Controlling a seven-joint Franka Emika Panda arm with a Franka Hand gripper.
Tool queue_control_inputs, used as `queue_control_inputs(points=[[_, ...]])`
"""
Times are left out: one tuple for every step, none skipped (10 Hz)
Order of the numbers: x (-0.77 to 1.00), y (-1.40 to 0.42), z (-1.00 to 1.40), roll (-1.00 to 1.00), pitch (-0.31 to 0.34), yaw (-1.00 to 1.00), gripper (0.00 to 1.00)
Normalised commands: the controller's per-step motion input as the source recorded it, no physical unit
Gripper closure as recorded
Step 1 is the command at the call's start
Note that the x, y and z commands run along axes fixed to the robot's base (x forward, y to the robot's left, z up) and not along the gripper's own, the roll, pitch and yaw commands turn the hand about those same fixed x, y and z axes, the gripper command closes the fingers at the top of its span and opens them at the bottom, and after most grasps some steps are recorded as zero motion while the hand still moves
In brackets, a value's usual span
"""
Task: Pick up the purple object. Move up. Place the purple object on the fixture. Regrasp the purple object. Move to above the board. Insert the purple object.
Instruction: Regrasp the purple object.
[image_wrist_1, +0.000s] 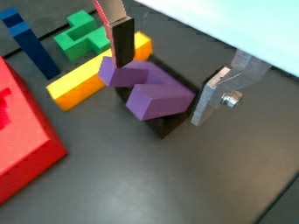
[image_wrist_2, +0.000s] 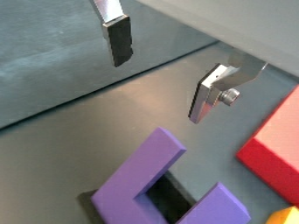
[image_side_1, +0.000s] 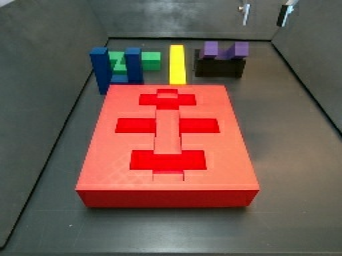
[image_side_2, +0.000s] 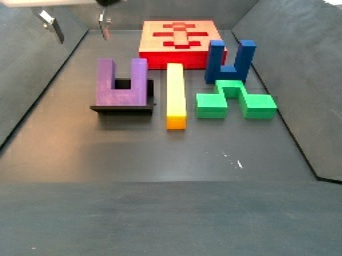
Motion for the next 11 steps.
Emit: queue_control_inputs(points=[[0.25,-0.27,-0.01,1.0,0.051,0.16,0.0],[0.29,-0.27,0.0,1.0,0.066,0.05,0.0],[0.12,-0.29,0.1,1.0,0.0,0.04,0.0],[0.22,-0.32,0.17,1.0,0.054,0.1,0.0],[0.16,-0.41,0.03,1.0,0.0,0.1,0.0],[0.15,-0.37,0.0,1.0,0.0,0.06,0.0],[0.19,-0.24,0.0,1.0,0.08,0.02,0.0],[0.25,-0.05,-0.09,1.0,0.194,0.04,0.0],[0.15,0.04,-0.22,1.0,0.151,0.1,0.0],[0.14,0.11,-0.24,1.0,0.117,0.11,0.0],[0.23,0.09,-0.23,0.97,0.166,0.1,0.0]])
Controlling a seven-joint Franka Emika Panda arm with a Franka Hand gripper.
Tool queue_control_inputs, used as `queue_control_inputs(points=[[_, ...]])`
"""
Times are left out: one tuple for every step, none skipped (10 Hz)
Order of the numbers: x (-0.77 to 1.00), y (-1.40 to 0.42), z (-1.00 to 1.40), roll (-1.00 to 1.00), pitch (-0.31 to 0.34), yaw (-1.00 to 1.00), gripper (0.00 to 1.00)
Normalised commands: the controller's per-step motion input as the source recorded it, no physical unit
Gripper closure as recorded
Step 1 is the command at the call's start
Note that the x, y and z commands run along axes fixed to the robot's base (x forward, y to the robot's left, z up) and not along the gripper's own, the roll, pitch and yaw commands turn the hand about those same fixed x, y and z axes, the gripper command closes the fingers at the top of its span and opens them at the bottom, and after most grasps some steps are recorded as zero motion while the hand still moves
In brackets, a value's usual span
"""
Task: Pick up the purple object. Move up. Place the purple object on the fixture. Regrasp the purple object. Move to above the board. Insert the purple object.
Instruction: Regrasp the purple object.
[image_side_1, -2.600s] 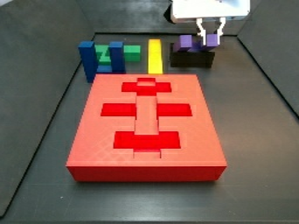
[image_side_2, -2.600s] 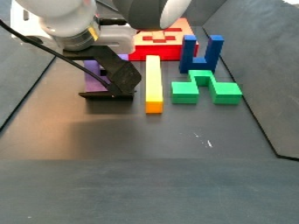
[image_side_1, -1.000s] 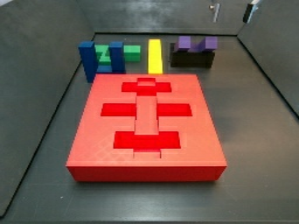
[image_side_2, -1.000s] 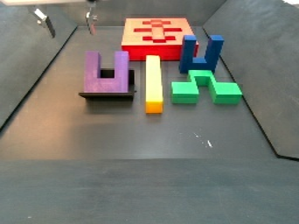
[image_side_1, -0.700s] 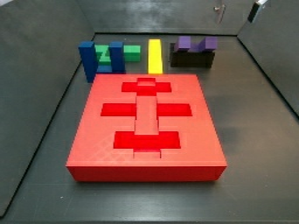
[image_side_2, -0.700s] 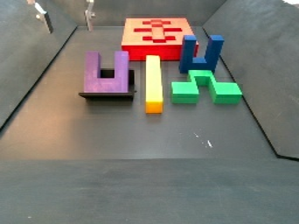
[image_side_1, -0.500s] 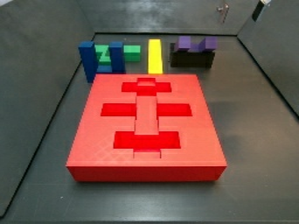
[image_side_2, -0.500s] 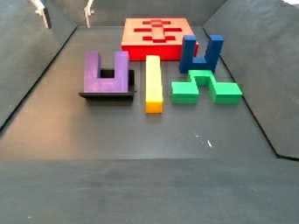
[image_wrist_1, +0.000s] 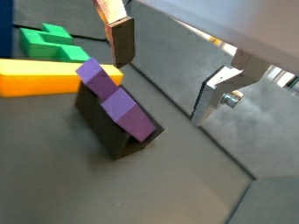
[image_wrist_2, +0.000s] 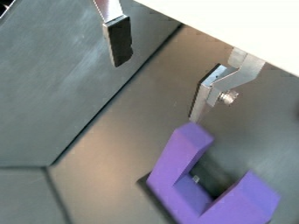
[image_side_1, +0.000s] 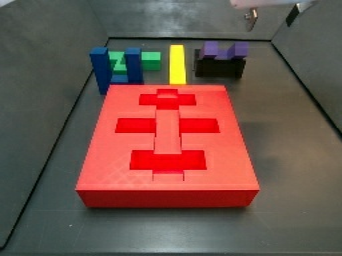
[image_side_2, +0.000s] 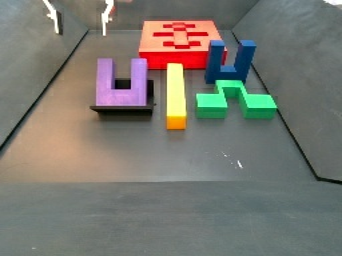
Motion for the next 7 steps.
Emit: queue_control_inputs(points=[[0.26,0.07,-0.25,0.93,0.191,0.13,0.0],[0.19,0.12,-0.21,0.94,0.197,0.25,0.0],[0.14,0.11,-0.2,0.94,0.246,0.29,0.0],[0.08,0.05,-0.37,0.78,0.194,0.24,0.0],[0.1,0.02,-0.42,0.73,0.149,0.28,0.0],[0.12,0.0,-0.43,0.72,0.149,0.27,0.0],[0.01,0.0,-0.41,0.74,0.174,0.23,0.0]])
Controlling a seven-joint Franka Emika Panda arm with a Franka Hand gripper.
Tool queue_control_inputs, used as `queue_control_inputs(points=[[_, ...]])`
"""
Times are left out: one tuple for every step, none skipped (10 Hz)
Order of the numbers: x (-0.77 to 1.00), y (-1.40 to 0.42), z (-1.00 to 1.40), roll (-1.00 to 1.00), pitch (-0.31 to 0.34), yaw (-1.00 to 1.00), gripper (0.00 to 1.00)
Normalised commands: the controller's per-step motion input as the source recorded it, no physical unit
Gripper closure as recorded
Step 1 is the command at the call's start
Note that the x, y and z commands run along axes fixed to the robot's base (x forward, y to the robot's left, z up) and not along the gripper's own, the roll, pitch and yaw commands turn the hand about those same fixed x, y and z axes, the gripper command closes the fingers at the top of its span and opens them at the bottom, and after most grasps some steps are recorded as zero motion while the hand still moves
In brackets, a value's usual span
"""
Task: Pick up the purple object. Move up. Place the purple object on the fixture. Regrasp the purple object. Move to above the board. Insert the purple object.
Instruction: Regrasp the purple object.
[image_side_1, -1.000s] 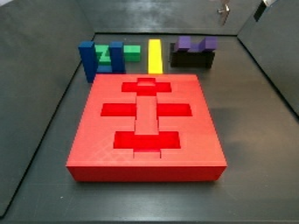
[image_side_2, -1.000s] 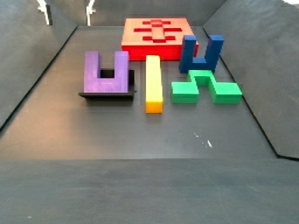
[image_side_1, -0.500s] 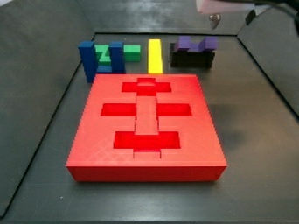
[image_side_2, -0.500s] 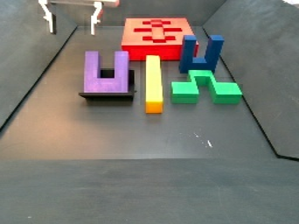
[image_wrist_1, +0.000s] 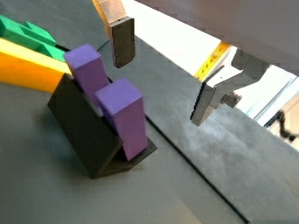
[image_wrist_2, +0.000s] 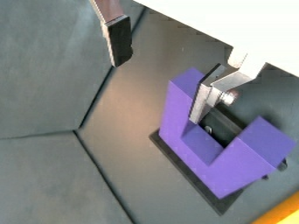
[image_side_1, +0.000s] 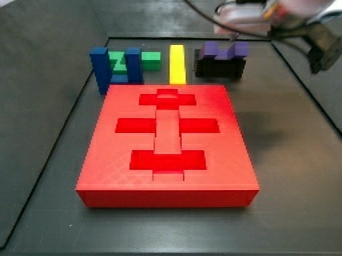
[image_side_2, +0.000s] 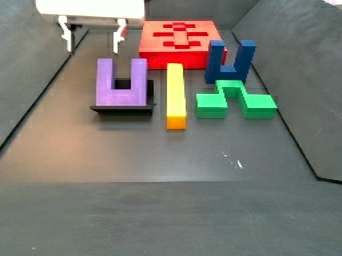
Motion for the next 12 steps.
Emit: queue_control_inputs(points=[[0.0,0.02,-0.28,0.45,0.149,0.15,0.0],[0.04,0.0,-0.15,0.14,0.031,0.11,0.0],[0.0,0.0,-0.03,0.0,0.0,0.01,0.0],[0.0,0.0,-0.03,-0.01,0.0,0.04,0.0],[0.0,0.01,-0.17,0.0,0.0,0.09,0.0],[-0.1,0.04,-0.25,0.04,0.0,0.03,0.0],[-0.02,0.05,-0.27,0.09,0.0,0.01,0.0],[0.0,0.03,-0.22,0.05,0.0,0.01,0.0],[0.0,0.0,-0.15,0.0,0.0,0.0,0.0],[0.0,0.0,-0.09,0.0,0.0,0.0,0.0],[0.0,0.0,-0.11,0.0,0.0,0.0,0.0],[0.01,0.0,-0.16,0.0,0.0,0.0,0.0]])
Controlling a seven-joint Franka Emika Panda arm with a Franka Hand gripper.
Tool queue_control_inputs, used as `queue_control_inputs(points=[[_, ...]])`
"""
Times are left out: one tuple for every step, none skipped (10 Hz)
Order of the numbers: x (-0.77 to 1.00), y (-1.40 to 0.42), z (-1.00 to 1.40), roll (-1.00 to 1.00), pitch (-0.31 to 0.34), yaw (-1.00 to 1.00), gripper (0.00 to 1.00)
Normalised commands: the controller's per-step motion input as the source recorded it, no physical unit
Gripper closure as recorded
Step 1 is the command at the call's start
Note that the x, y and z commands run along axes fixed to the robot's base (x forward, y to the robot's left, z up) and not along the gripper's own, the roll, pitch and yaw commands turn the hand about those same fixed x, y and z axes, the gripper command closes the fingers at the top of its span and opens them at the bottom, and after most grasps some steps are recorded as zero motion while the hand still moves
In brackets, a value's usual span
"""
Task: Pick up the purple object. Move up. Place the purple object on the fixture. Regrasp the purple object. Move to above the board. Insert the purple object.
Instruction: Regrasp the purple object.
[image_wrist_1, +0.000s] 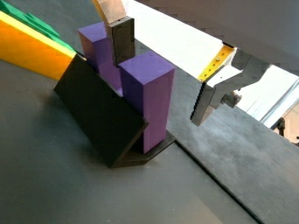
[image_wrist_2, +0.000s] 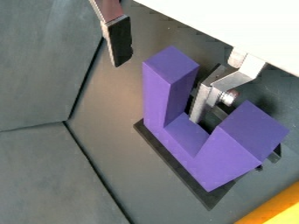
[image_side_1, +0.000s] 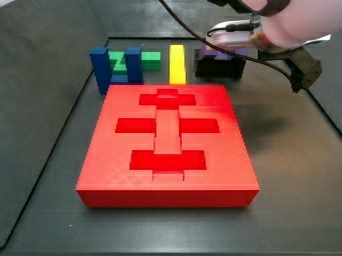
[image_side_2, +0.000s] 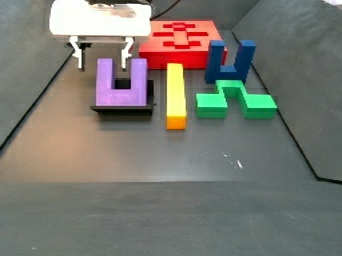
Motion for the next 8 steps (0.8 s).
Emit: queue_control_inputs(points=[[0.0,0.0,-0.16,0.0,0.0,0.0,0.0],[0.0,0.0,-0.14,0.0,0.0,0.0,0.0],[0.0,0.0,-0.16,0.0,0.0,0.0,0.0],[0.0,0.0,-0.05,0.0,0.0,0.0,0.0],[0.0,0.0,0.0,0.0,0.0,0.0,0.0],[0.0,0.0,0.0,0.0,0.0,0.0,1.0],[0.0,0.0,0.0,0.0,0.0,0.0,1.0],[0.0,0.0,0.0,0.0,0.0,0.0,1.0]])
